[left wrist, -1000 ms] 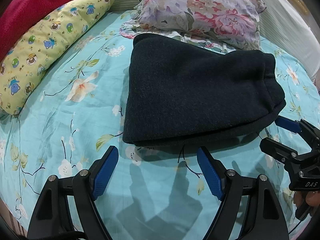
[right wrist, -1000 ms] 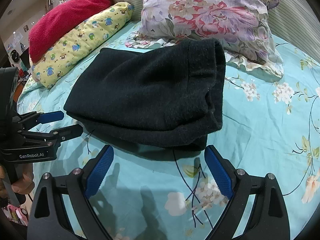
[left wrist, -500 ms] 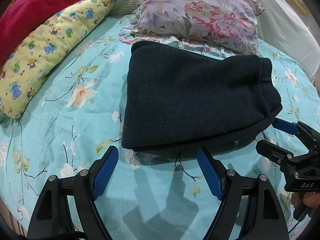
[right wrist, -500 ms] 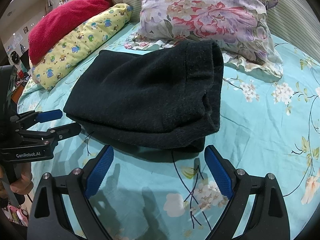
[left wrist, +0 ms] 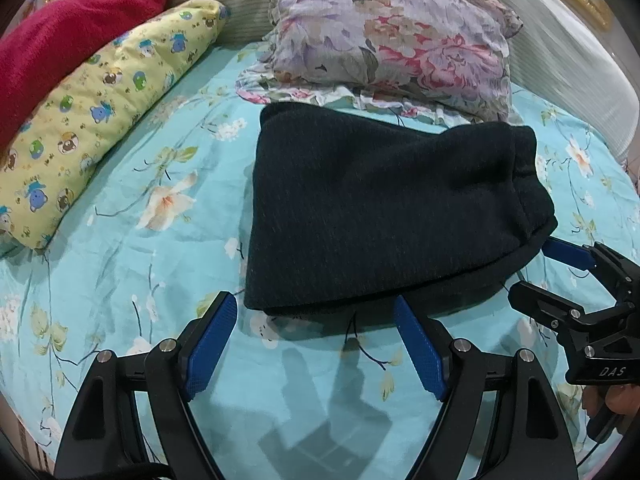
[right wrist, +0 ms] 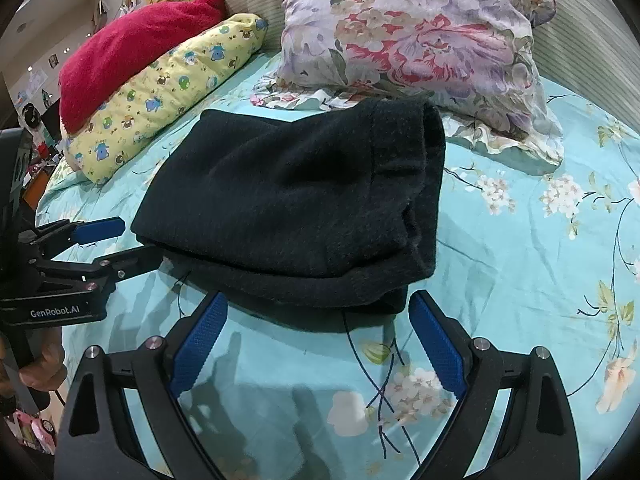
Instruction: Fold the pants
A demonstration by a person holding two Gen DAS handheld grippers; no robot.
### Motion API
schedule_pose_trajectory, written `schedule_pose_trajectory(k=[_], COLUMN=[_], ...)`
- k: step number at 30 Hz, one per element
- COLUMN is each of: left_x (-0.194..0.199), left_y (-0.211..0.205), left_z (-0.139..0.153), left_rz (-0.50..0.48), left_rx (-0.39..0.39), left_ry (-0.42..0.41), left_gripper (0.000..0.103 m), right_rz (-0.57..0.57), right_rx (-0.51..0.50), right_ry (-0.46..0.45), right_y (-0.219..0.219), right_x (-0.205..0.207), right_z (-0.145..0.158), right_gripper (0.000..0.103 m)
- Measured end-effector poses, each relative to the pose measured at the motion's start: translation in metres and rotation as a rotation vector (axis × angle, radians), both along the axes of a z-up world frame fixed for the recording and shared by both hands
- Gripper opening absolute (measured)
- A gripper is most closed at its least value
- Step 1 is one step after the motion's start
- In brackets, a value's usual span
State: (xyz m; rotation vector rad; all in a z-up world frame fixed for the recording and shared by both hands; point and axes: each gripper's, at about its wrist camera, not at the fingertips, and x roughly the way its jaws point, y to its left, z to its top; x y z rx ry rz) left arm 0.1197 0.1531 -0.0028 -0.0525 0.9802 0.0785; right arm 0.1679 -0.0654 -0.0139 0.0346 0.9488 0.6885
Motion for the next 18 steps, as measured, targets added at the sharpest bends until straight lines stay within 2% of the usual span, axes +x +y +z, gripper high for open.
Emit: schedule_pose_trajectory(k=[9,18], left_x=[0.001,0.003], left_y=[-0.004,-0.007], left_z=[0.011,0.014], left_rz=[-0.012,-0.018], left_rx=[0.023,0.01], left_ry=[-0.04,-0.032], left_gripper=[0.081,0.081], right_rz=[-0.023,-0.038], right_rx=[-0.001,0.004], right_ry=[0.0,-0.013], right_y=[-0.007,-0.012], right_x=[0.001,0.0], right_z=[0.0,0.007], right_gripper=[0.092,0.092])
